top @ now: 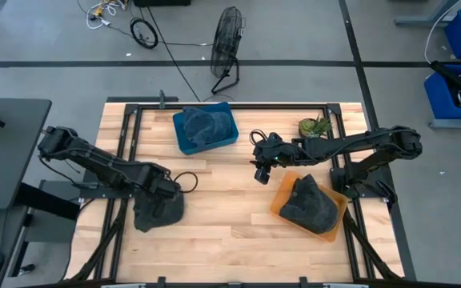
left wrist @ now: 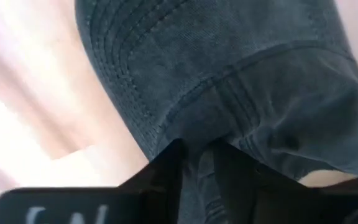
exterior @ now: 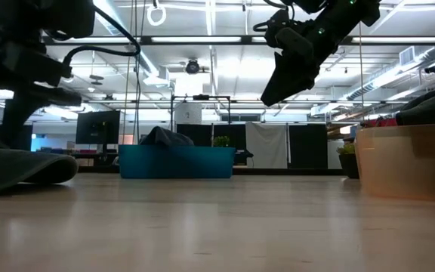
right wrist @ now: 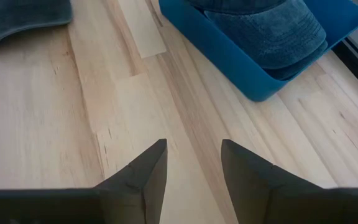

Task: Pick & Place hat
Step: Put the black cap into the orange bin

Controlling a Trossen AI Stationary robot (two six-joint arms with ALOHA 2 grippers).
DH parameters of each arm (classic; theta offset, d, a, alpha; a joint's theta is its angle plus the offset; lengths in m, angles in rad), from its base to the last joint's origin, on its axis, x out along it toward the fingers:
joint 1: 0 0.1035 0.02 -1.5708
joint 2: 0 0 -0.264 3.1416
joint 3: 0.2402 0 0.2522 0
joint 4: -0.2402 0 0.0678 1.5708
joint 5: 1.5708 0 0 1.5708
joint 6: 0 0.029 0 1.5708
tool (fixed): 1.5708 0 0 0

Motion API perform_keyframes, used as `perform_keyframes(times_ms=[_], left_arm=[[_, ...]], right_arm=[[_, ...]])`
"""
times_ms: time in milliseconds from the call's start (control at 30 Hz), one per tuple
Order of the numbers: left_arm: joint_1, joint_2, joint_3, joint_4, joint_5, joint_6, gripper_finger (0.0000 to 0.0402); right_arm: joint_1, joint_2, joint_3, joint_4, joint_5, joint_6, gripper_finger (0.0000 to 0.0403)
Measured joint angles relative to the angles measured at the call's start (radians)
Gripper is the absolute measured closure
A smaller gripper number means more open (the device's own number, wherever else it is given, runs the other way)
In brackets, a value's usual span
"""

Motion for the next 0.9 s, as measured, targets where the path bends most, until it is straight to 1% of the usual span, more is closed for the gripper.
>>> perform_keyframes(times_ms=[67,133,200,267,333,400,567,633,767,900], left_arm=[[0.001,0.0,0.0,0.015,0.043,-0.01,0.0339],[0.0,0.0,0.0,0.039,0.063,-0.041,0.0377],[0.001,0.0,0.0,0.069,0.059,-0.095,0.0392],[0.001,0.0,0.0,0.126,0.035,-0.13,0.0393],[0.005,0.0,0.002,0.174,0.015,-0.13,0.0393],[0.019,0.001,0.019,0.209,-0.027,-0.128,0.0393],[0.092,0.001,0.122,0.225,-0.223,-0.134,0.0393],[0.128,0.001,0.169,0.259,-0.275,-0.132,0.0394],[0.206,0.001,0.229,0.386,-0.299,-0.126,0.0394],[0.264,0.001,0.246,0.578,-0.301,-0.083,0.0394]], right_arm=[[0.0,0.0,0.0,0.0,0.0,0.0,0.0247],[0.0,0.0,0.0,0.001,0.0,0.0,0.0247],[0.0,0.0,0.0,0.001,0.0,0.0,0.0247],[0.0,0.0,0.0,0.004,0.0,0.0,0.0247],[0.001,0.0,0.0,0.019,-0.002,0.0,0.0247],[0.003,0.0,0.0,0.046,-0.018,0.0,0.0247],[0.015,0.0,0.0,0.187,-0.084,0.005,0.025],[0.024,0.0,0.0,0.235,-0.087,0.005,0.0256],[0.05,0.0,0.0,0.306,-0.038,0.023,0.0272],[0.091,0.0,0.0,0.345,0.06,-0.073,0.0289]])
